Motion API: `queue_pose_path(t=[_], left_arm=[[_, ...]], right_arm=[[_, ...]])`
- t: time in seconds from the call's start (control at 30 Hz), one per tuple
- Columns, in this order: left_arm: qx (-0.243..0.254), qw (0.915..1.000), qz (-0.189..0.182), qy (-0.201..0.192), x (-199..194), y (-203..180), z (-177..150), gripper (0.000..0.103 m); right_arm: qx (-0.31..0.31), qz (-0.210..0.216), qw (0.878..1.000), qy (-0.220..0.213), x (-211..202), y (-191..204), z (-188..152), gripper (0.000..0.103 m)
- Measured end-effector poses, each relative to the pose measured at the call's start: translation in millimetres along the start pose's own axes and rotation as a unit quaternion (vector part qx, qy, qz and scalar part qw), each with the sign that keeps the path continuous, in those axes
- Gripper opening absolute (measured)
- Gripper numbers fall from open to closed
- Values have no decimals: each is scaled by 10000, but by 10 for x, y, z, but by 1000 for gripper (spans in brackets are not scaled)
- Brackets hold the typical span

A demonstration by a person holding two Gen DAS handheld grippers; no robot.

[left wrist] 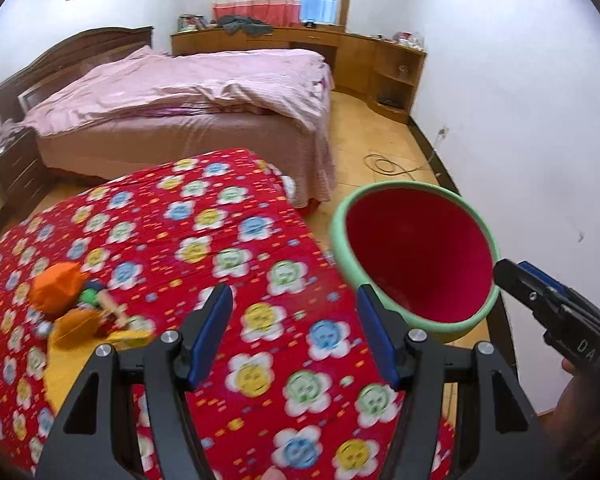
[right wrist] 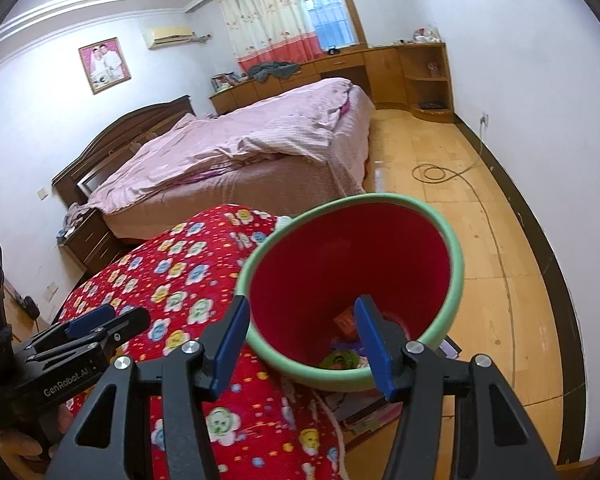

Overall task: Collect trash
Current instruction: 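Move both open tools back over the bedspread, then reach the left tool toward the yellow foam net and close on it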

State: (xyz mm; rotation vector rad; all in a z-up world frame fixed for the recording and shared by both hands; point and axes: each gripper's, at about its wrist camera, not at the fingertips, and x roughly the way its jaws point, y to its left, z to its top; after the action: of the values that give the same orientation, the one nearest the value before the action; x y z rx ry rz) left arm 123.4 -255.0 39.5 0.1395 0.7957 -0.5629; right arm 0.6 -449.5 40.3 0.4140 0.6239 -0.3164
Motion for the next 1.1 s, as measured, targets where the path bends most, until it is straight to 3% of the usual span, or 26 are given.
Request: queue_pose_path(t=[0.67, 1.1], left_arm=[[-950, 9912, 911, -125, -566, 1182, -443, 64], [-1340, 9836, 1160, 333, -329, 1691, -717, 64]], right_arm=[[-649, 583, 9959, 248, -23, 924, -227, 58], [-820, 667, 9923, 643, 204, 1196, -430, 58]])
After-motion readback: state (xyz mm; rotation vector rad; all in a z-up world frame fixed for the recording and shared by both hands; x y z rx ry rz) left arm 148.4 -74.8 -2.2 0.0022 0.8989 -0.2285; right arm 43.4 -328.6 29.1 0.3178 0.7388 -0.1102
